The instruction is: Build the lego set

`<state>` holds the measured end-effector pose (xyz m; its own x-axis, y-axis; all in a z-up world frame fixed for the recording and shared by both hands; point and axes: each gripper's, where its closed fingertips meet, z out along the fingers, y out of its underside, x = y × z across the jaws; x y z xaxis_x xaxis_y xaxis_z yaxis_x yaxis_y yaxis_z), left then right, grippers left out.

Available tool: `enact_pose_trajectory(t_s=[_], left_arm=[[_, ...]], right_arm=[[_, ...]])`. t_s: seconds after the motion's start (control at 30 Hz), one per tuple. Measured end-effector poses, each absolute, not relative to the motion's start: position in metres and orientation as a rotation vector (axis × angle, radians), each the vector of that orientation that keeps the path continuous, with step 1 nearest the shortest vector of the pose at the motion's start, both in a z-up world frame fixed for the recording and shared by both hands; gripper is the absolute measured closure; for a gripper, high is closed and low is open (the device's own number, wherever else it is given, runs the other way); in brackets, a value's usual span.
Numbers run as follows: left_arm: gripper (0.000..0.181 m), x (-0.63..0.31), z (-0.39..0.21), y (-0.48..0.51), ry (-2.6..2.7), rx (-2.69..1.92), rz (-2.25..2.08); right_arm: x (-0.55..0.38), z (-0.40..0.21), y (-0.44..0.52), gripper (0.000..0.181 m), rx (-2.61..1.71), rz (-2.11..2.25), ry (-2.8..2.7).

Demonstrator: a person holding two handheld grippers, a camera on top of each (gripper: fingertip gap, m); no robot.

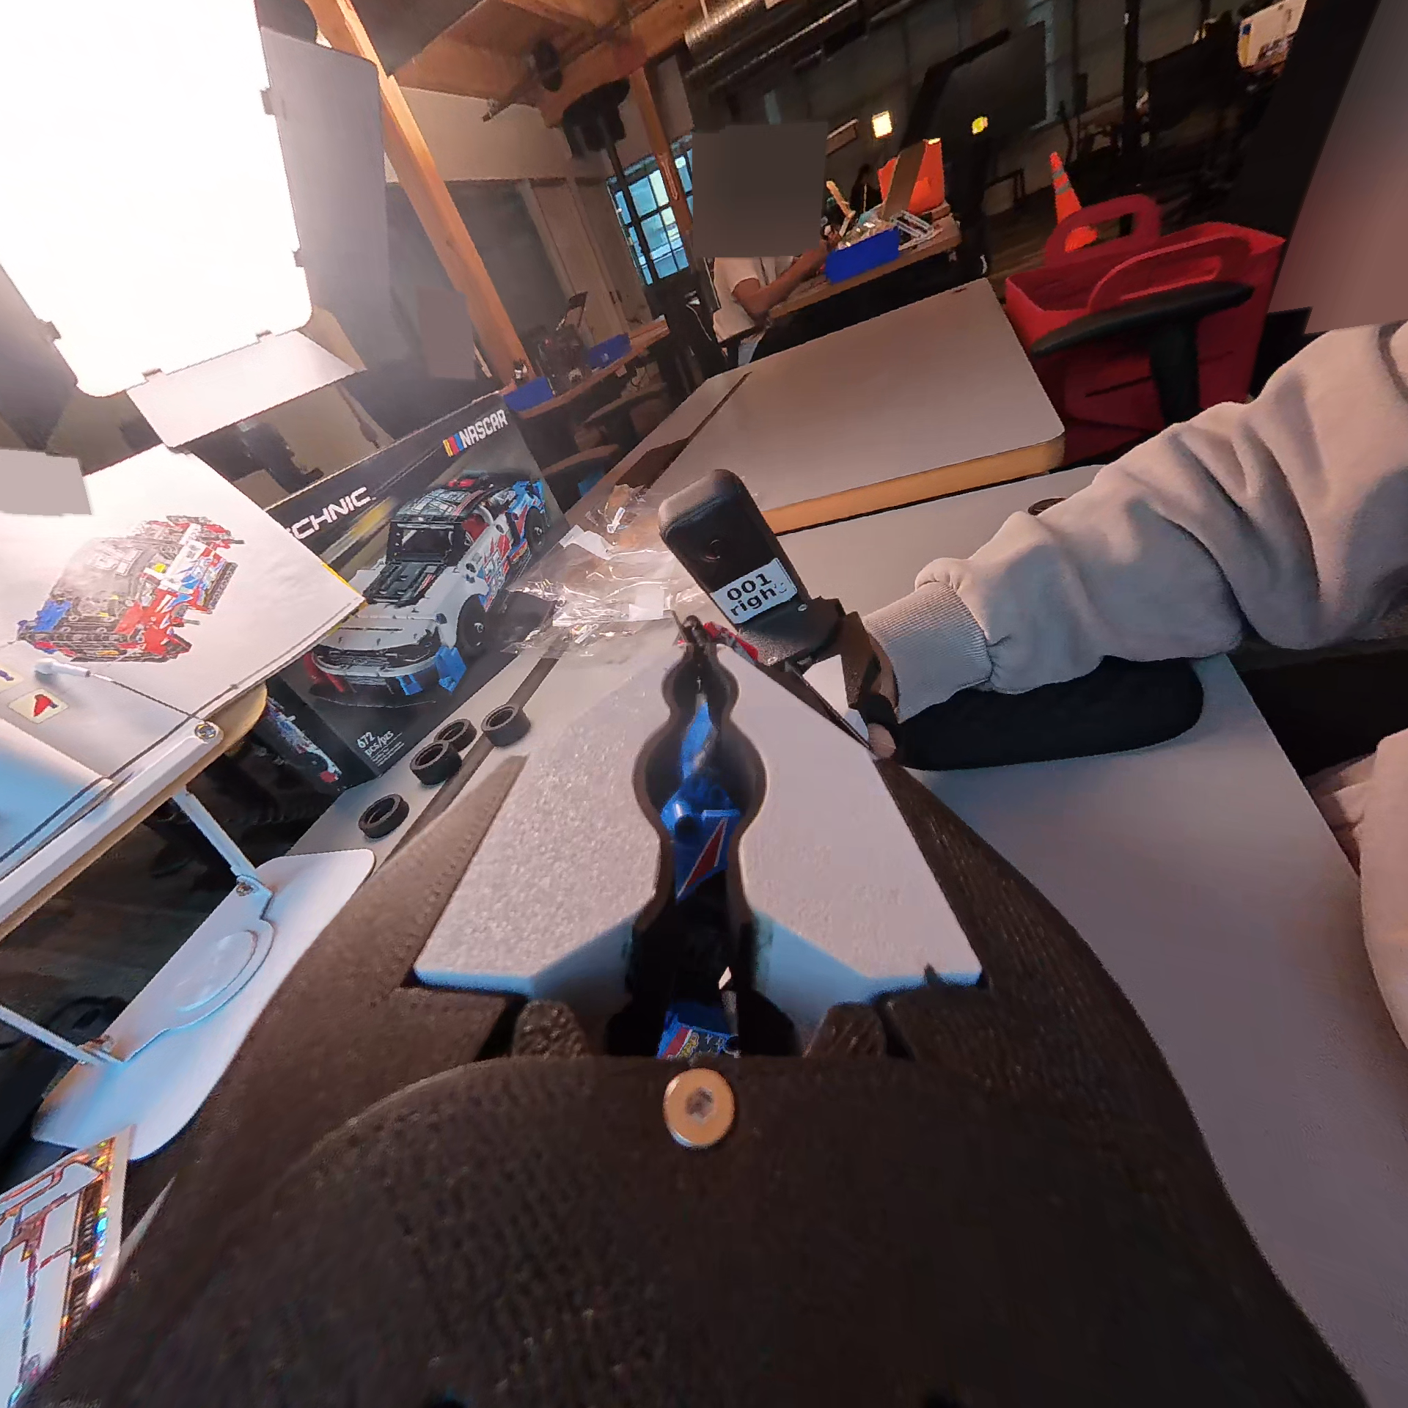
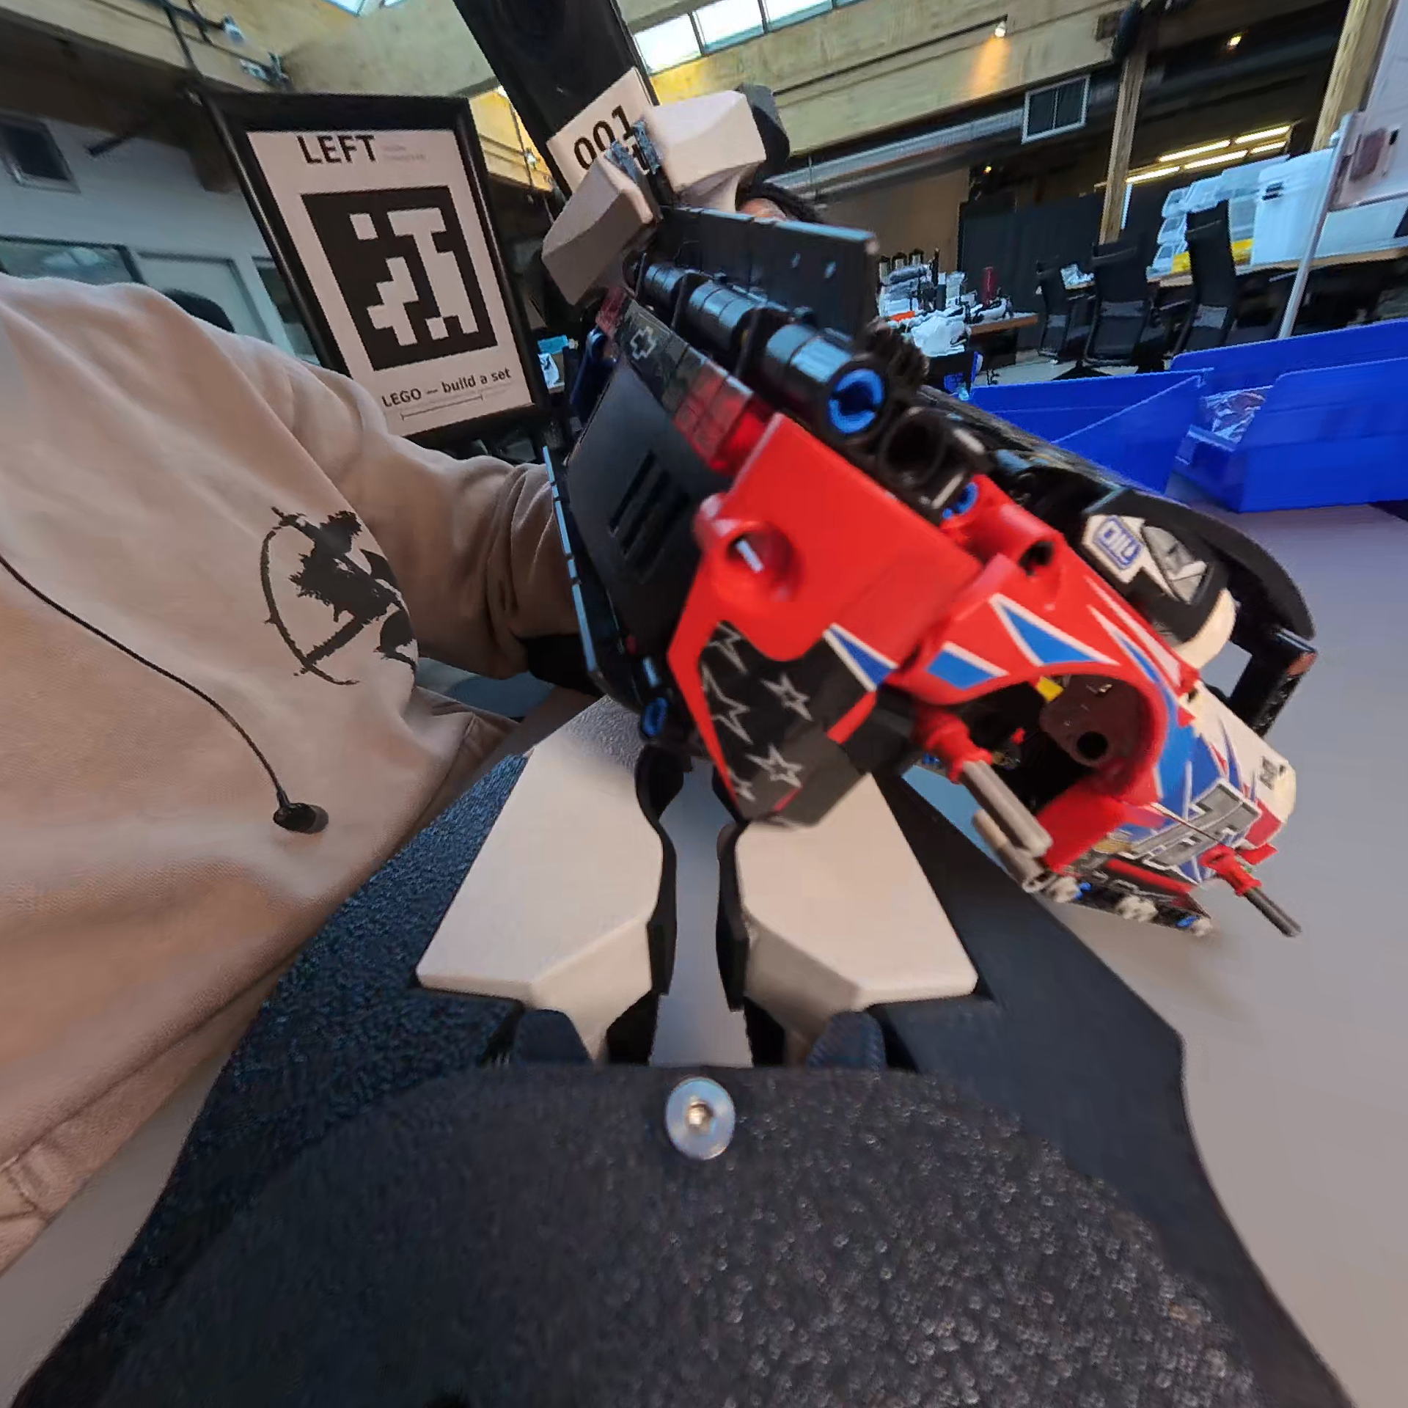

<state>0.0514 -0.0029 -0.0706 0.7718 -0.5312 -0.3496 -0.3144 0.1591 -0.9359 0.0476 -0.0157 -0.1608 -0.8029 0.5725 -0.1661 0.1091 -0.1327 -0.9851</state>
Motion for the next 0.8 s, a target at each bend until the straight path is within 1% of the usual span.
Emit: enact_pose_trajectory(t_s=[0.27, 0.3, 0.33, 0.4, 0.43, 0.47, 0.57, 0.63, 0.7, 0.77, 0.8], left_arm=[[0.181, 0.057, -0.06, -0.017, 0.755, -1.365, -0.183], [0.176, 0.054, -0.061, -0.02, 0.745, -1.374, -0.205], [0.161, 0.052, -0.064, -0.024, 0.745, -1.396, -0.245], [0.123, 0.044, -0.078, -0.032, 0.76, -1.467, -0.29], [0.109, 0.038, -0.09, -0.035, 0.783, -1.509, -0.25], [0.099, 0.03, -0.107, -0.037, 0.822, -1.548, -0.159], [0.088, 0.014, -0.162, -0.038, 0.947, -1.635, 0.077], [0.085, -0.001, -0.186, -0.031, 0.986, -1.651, 0.217], [0.084, -0.028, -0.198, -0.014, 1.01, -1.627, 0.492], [0.076, -0.044, -0.205, 0.004, 1.014, -1.608, 0.632], [0.074, -0.049, -0.207, 0.012, 1.017, -1.59, 0.671]], right_arm=[[0.048, -0.171, -0.021, 0.181, -0.746, 2.003, -1.869], [0.046, -0.172, -0.022, 0.181, -0.754, 2.005, -1.869], [0.044, -0.174, -0.022, 0.181, -0.763, 1.998, -1.872], [0.041, -0.176, -0.024, 0.181, -0.78, 2.015, -1.866], [0.04, -0.176, -0.025, 0.181, -0.783, 2.026, -1.864], [0.039, -0.177, -0.026, 0.181, -0.785, 2.028, -1.865], [0.035, -0.173, -0.027, 0.181, -0.784, 2.047, -1.847], [0.032, -0.174, -0.025, 0.181, -0.785, 2.024, -1.85], [0.029, -0.174, -0.022, 0.181, -0.796, 2.017, -1.843], [0.025, -0.177, -0.021, 0.181, -0.809, 2.004, -1.857], [0.023, -0.178, -0.02, 0.181, -0.813, 2.009, -1.855]])
